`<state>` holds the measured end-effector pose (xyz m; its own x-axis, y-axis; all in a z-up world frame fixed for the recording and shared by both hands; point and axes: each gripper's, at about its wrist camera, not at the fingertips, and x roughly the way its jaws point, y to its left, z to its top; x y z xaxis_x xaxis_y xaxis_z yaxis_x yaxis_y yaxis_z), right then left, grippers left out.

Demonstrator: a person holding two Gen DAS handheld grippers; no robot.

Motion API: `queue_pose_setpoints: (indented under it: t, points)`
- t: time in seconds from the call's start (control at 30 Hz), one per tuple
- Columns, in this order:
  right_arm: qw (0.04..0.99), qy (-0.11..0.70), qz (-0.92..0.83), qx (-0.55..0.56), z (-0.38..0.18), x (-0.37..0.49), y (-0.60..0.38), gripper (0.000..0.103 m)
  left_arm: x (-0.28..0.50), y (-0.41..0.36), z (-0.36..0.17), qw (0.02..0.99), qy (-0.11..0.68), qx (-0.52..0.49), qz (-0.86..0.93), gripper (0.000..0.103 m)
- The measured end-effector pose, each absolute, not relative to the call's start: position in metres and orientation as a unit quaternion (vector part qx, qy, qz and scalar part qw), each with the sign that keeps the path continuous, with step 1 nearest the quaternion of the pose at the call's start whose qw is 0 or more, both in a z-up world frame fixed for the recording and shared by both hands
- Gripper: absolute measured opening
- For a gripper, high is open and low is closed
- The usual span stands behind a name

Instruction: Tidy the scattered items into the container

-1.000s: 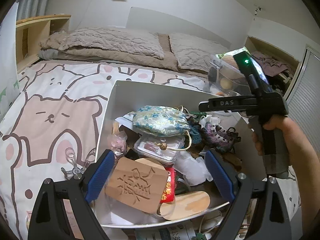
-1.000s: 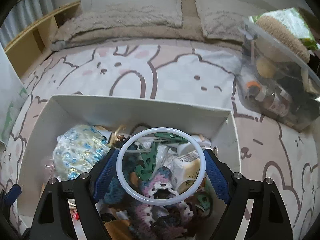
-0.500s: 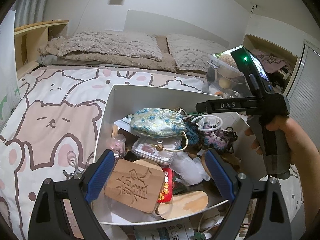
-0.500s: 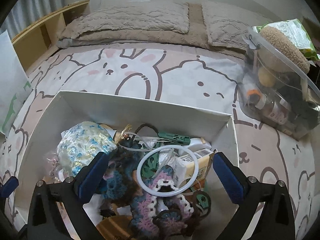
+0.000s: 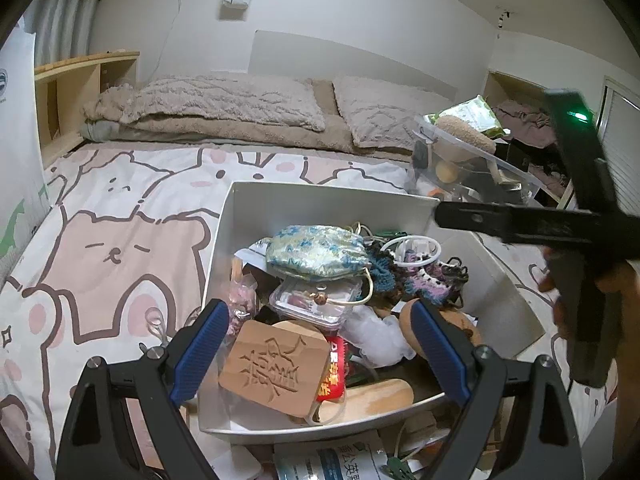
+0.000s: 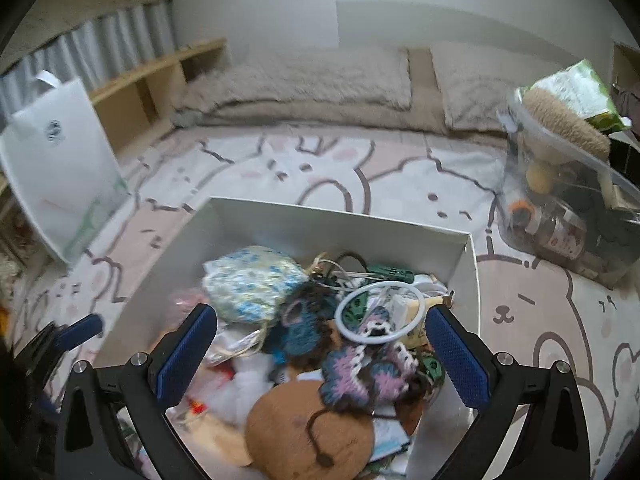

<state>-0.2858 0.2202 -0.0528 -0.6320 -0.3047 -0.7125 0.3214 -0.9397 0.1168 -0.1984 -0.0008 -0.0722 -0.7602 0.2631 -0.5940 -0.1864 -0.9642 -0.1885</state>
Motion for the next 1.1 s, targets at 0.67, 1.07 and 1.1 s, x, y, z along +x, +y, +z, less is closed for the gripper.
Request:
queue_pose_setpoints:
  t: [0.67, 1.07, 1.1]
  points:
    - [0.151, 0.013, -0.951, 0.271, -0.024, -0.177, 0.253, 0.103, -0.153, 0.008, -0.033, 0.110, -0.028, -0.266, 0.957, 0.103]
    - [0.124, -0.006, -0.964, 0.234, -0.019, -0.127, 0.274, 0.103, -0.115, 0.012, -0.015, 0.101, -0.018, -0.238, 0.966, 0.103]
    - [0.120, -0.006, -0.966, 0.229, -0.018, -0.122, 0.275, 0.103, -0.112, 0.012, -0.014, 0.100, -0.017, -0.235, 0.967, 0.103]
